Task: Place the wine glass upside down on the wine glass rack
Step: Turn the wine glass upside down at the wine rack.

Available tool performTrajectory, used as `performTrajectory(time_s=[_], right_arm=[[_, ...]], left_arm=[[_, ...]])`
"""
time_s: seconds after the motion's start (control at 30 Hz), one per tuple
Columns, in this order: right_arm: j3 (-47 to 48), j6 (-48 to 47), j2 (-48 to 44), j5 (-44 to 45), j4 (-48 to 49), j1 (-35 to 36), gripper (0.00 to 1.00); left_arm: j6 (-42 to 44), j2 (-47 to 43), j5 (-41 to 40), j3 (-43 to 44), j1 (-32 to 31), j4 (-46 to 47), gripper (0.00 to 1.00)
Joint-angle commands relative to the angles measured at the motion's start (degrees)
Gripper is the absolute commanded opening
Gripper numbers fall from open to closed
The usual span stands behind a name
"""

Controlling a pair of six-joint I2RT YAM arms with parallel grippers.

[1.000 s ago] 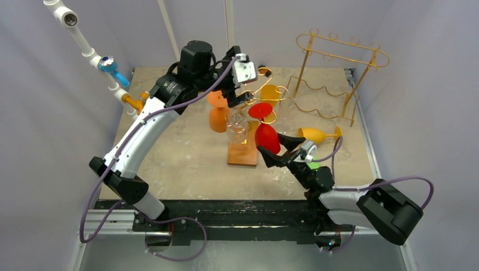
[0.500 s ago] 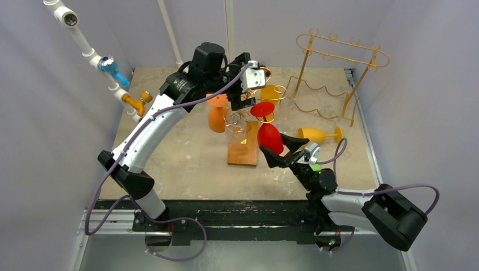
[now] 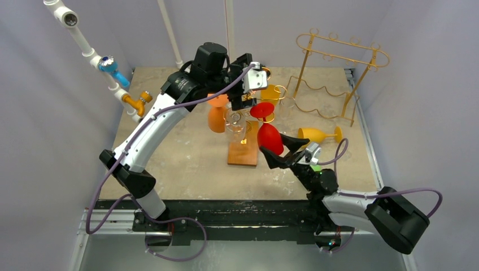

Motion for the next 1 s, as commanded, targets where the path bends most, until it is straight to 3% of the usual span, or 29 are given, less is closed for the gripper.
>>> performTrajectory(time_s=[0.0, 0.97], right_arm=[[-0.2, 0.2, -2.4, 1.4, 17.5, -0.2, 0.54], [-1.7, 0.4, -3.5, 2.7, 17.5, -0.2, 0.54]], left_arm=[[0.0, 0.5, -1.0, 2.4, -0.3, 0.1, 0.91], [3.2, 4.4, 0.3, 9.1, -0.9, -5.6, 0.91]])
